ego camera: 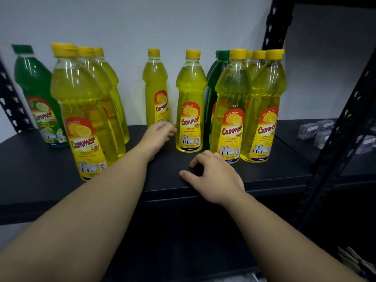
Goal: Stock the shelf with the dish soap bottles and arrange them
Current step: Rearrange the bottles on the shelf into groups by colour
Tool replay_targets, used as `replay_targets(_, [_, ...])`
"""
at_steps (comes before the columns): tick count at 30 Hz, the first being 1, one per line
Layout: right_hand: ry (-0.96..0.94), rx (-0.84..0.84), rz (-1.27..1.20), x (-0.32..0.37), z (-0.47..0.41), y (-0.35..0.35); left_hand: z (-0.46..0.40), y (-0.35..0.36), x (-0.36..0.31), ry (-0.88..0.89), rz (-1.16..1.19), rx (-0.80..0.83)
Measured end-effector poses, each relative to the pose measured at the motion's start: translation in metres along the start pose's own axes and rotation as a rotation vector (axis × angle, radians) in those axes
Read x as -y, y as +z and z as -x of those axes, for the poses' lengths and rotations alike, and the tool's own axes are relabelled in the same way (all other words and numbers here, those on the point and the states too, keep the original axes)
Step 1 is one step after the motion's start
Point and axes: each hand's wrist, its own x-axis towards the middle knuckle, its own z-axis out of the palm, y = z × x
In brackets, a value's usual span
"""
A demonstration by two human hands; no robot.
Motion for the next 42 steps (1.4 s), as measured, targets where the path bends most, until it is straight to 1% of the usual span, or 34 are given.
replay_targets(2, [0.005, -0.007, -0.002, 0.0, -0.001, 0.001, -0.003, -0.001, 0.002, -0.031, 0.054, -0.193])
replay_targets(4, [0.006, -0.017, 0.003, -0.001, -0.002, 0.003, -0.006, -0.003, 0.004, -0.043, -0.008, -0.393])
replay_targets(5, [0.004, -0.024, 0.008, -0.001, -0.002, 0.004, -0.009, -0.004, 0.007, -0.046, -0.036, -0.462])
replay_targets(6, [0.001, -0.034, 0.014, -0.001, -0.003, 0.005, -0.013, -0.005, 0.009, -0.051, -0.054, -0.5])
replay_targets(8, [-0.006, -0.052, 0.028, -0.002, -0.003, 0.008, -0.021, -0.004, 0.013, -0.072, -0.106, -0.521])
replay_targets(12, [-0.039, -0.053, 0.066, -0.004, -0.005, 0.01, -0.037, -0.003, 0.014, -0.074, -0.261, -0.487])
replay_targets(15, [-0.054, -0.058, 0.085, -0.004, -0.005, 0.011, -0.046, -0.004, 0.012, -0.091, -0.287, -0.438])
replay_targets(19, [-0.064, -0.071, 0.097, -0.005, -0.005, 0.013, -0.05, -0.003, 0.012, -0.114, -0.321, -0.465])
replay_targets(21, [-0.07, -0.078, 0.106, -0.005, -0.005, 0.013, -0.046, -0.004, 0.013, -0.093, -0.341, -0.445])
replay_targets(28, [-0.062, -0.072, 0.103, -0.003, -0.003, 0.012, -0.024, -0.008, 0.014, -0.013, -0.325, -0.2])
replay_targets(32, [-0.062, -0.068, 0.1, -0.004, -0.004, 0.011, -0.021, -0.004, 0.01, 0.033, -0.309, -0.107])
replay_targets(37, [-0.059, -0.067, 0.099, -0.005, -0.006, 0.013, -0.021, -0.004, 0.009, 0.044, -0.333, -0.109])
replay_targets(42, [-0.063, -0.079, 0.099, -0.006, -0.006, 0.013, -0.018, -0.003, 0.009, 0.047, -0.418, -0.141])
